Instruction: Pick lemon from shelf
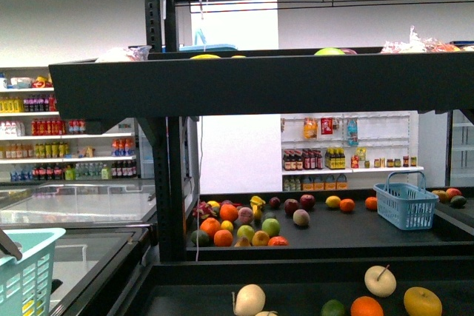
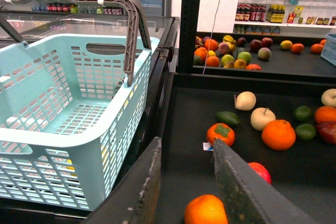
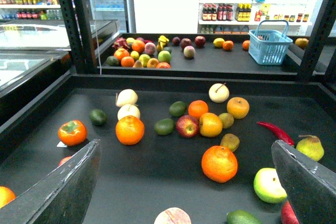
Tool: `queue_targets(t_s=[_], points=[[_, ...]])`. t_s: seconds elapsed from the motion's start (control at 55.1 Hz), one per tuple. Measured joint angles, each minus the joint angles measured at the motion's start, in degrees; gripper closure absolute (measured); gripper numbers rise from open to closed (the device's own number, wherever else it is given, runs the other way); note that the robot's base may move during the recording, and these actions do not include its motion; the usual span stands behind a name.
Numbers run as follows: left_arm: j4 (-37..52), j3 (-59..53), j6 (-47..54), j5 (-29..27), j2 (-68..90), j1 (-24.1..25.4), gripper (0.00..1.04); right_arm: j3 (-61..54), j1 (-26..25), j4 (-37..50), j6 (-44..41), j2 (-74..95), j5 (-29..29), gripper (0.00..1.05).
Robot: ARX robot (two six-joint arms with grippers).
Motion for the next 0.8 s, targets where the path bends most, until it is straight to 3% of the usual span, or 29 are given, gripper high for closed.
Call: queue_targets(t_s=[0.308, 0.798], points=[[0.0, 0.0, 0.02, 0.0, 0.0, 0.0, 0.08, 0.0, 0.0, -0.02, 0.0, 0.0, 0.0, 0.07], [0.0, 0.0, 0.13, 0.0, 0.0, 0.0, 0.08, 0.0, 0.0, 0.0, 0.0, 0.0, 0.0, 0.07]])
